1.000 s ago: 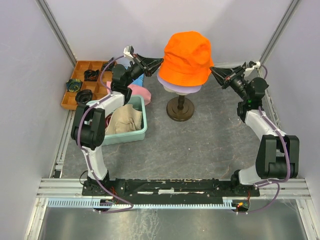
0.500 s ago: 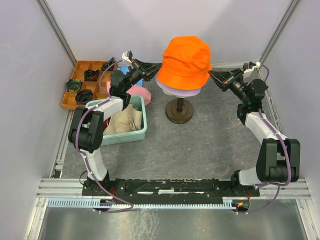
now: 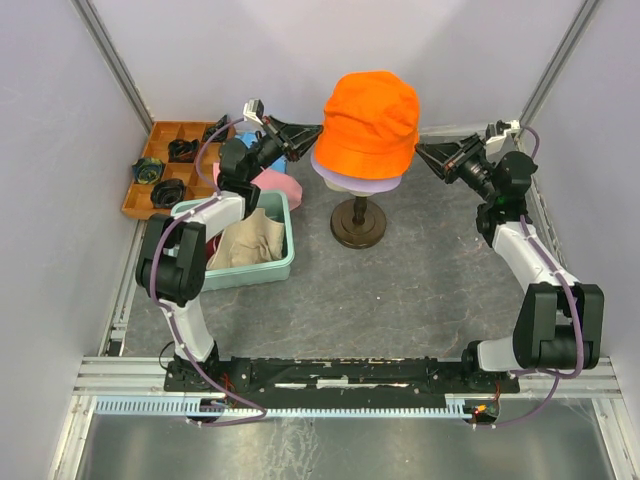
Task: Stack the hats
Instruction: Stack the hat on the hat, then adjust the hat on the hat stand.
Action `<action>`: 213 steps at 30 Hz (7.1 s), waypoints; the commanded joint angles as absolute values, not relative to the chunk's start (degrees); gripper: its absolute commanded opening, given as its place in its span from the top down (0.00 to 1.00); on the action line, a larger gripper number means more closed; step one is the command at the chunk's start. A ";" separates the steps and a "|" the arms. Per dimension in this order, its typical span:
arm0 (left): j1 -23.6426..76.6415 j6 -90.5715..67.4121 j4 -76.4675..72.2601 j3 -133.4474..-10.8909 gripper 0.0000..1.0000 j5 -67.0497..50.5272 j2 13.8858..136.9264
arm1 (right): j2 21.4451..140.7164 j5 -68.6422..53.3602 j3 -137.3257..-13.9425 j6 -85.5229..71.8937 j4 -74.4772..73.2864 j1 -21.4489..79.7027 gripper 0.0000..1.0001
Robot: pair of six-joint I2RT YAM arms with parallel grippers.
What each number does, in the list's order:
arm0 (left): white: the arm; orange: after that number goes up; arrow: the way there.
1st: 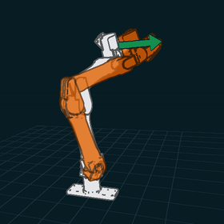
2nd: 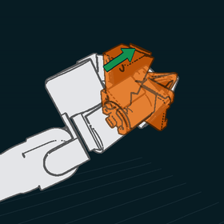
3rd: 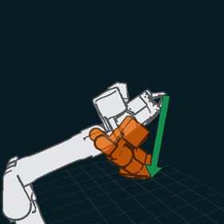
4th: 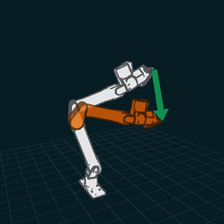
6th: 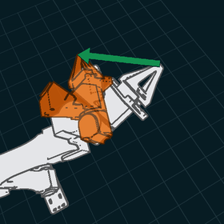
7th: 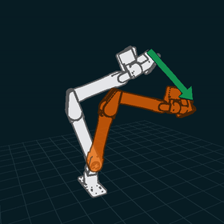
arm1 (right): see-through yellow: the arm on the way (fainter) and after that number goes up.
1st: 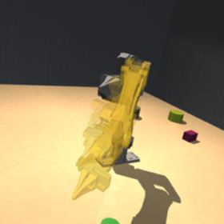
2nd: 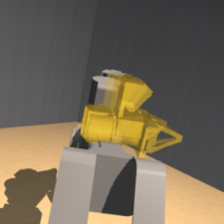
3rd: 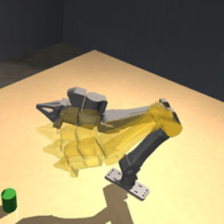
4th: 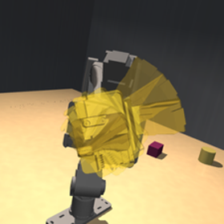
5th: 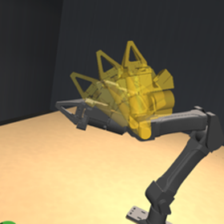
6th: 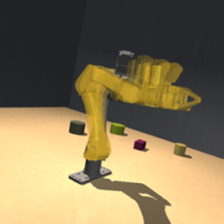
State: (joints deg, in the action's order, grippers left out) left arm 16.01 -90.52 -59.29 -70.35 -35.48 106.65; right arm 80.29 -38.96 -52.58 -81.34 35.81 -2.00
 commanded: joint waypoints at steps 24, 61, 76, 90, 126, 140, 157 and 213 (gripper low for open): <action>9.39 -74.64 -31.11 -57.02 0.47 -27.50 72.99 | 77.60 -39.22 -54.87 -68.82 17.83 -3.70 0.48; 52.05 -75.36 -28.98 -59.37 0.33 28.14 72.57 | 84.08 -38.41 -55.58 -74.99 28.61 -12.73 0.43; 50.92 -75.83 -29.90 -57.58 0.58 28.37 73.38 | 83.87 -38.50 -55.13 -75.88 29.44 -12.89 0.43; 41.36 -78.88 -25.18 -57.09 0.86 15.72 74.22 | 83.40 -38.60 -54.41 -75.00 28.90 -13.03 0.43; 17.23 -81.24 -23.70 -87.54 0.97 -43.25 106.27 | 99.15 -46.05 -84.51 -84.40 37.78 -12.62 0.45; 17.19 -81.01 -20.30 -96.49 0.97 -44.04 110.31 | 100.06 -45.92 -83.74 -82.18 33.26 -9.47 0.44; 17.07 -81.71 -21.82 -95.57 0.97 -43.81 110.32 | 97.53 -46.06 -79.83 -82.92 33.16 -7.93 0.42; 15.73 -86.22 -31.53 -84.95 0.82 -40.69 110.36 | 93.49 -45.90 -74.69 -69.39 17.98 -6.36 0.84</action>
